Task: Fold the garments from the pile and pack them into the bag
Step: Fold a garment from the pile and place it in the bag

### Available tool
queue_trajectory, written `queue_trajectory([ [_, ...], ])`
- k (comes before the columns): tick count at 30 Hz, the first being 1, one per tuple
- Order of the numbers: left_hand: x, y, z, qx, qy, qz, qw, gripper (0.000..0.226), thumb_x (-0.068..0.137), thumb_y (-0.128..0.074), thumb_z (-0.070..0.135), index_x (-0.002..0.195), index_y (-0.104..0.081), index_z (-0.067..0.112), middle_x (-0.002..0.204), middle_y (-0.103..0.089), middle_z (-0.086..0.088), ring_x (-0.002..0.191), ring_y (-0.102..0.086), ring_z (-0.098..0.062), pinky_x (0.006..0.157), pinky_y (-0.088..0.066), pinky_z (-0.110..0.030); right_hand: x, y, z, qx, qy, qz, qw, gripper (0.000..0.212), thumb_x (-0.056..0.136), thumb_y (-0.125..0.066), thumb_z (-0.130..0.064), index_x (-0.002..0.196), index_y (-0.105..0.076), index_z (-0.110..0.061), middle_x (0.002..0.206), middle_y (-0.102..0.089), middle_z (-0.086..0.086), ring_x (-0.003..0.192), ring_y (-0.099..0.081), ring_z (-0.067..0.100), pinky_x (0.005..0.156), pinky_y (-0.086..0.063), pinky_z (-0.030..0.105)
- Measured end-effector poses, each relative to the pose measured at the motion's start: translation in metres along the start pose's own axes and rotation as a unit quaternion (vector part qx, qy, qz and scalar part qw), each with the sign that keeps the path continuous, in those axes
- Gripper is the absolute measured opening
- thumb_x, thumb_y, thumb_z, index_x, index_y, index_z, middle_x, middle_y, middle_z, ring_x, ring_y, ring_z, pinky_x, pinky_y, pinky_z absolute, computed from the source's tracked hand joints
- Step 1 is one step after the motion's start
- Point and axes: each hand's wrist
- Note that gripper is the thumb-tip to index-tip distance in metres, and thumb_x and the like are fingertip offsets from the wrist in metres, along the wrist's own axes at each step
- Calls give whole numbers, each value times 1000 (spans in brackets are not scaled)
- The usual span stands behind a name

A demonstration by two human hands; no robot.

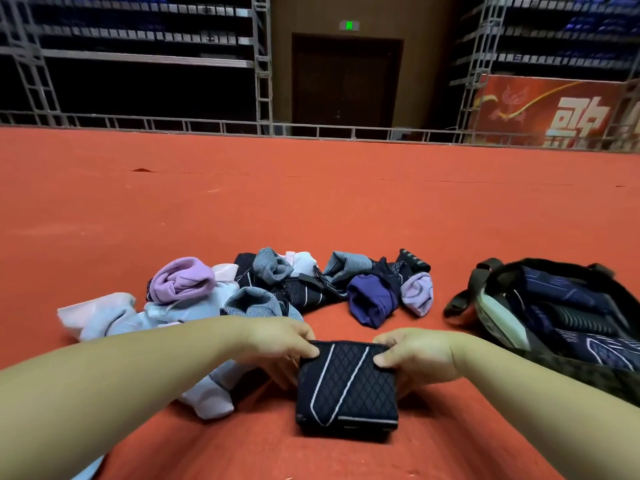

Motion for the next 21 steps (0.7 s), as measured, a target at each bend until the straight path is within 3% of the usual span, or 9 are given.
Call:
queue_trajectory([
  [4, 6, 3, -1, -18, -17, 50, 998, 10, 94, -51, 12, 95, -48, 21, 85, -59, -3, 59, -62, -11, 63, -53, -33, 13, 8, 0, -38, -57, 79, 995, 9, 89, -58, -15, 91, -49, -16, 75, -62, 4, 60, -62, 15, 63, -52, 28],
  [7, 12, 0, -1, 6, -30, 70, 997, 31, 92, -56, 14, 120, -45, 21, 104, -50, -2, 71, -56, -11, 62, -52, -27, 21, 6, 0, -76, -77, 131, 985, 8, 94, -53, -13, 89, -49, -17, 71, -58, 3, 52, -58, 11, 53, -50, 24],
  [9, 11, -3, 2, 152, -77, 106, 980, 45, 92, -58, 23, 134, -42, 21, 125, -47, -1, 95, -54, -13, 81, -46, -22, 22, 3, 0, -85, -85, 147, 982, 7, 93, -55, -14, 89, -49, -16, 71, -57, 4, 50, -57, 9, 51, -49, 23],
  [11, 8, -9, 3, 274, -145, 133, 941, 52, 92, -56, 32, 140, -40, 21, 146, -35, -3, 131, -37, -14, 106, -26, -20, 23, 2, -2, -83, -89, 163, 979, 8, 93, -55, -14, 88, -49, -16, 70, -56, 5, 47, -56, 9, 49, -49, 23],
  [14, 2, -24, 5, 332, -186, 77, 922, 52, 98, -46, 35, 146, -31, 21, 158, -16, -7, 146, -8, -15, 111, -2, -17, 24, -1, -2, -88, -84, 192, 974, 13, 93, -57, -14, 85, -47, -17, 69, -56, 5, 46, -55, 9, 48, -48, 23],
  [16, 1, -33, 1, 355, -162, 18, 921, 50, 101, -37, 35, 148, -27, 20, 159, -11, -8, 147, -1, -18, 110, 4, -18, 23, -2, 1, -147, -54, 237, 959, 18, 89, -63, -18, 87, -45, -17, 73, -57, 3, 51, -56, 10, 53, -46, 26],
  [19, 6, -35, -10, 360, -124, -13, 925, 52, 101, -33, 42, 149, -23, 26, 160, -3, -4, 146, 8, -21, 116, 8, -31, 15, -4, 5, -308, 57, 316, 896, 27, 80, -72, -31, 91, -51, -19, 87, -58, -2, 67, -53, 9, 61, -41, 23],
  [21, 9, -34, -15, 353, -124, -14, 927, 52, 100, -33, 43, 149, -22, 29, 160, -1, -1, 146, 10, -20, 117, 8, -33, 4, -14, 7, -378, 154, 306, 860, 27, 74, -69, -46, 84, -55, -25, 92, -55, -5, 81, -50, 10, 73, -41, 23],
])
Point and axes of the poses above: each hand's wrist, its own x-axis towards the middle knuckle, its own y-axis out of the back of the hand, z = x × y
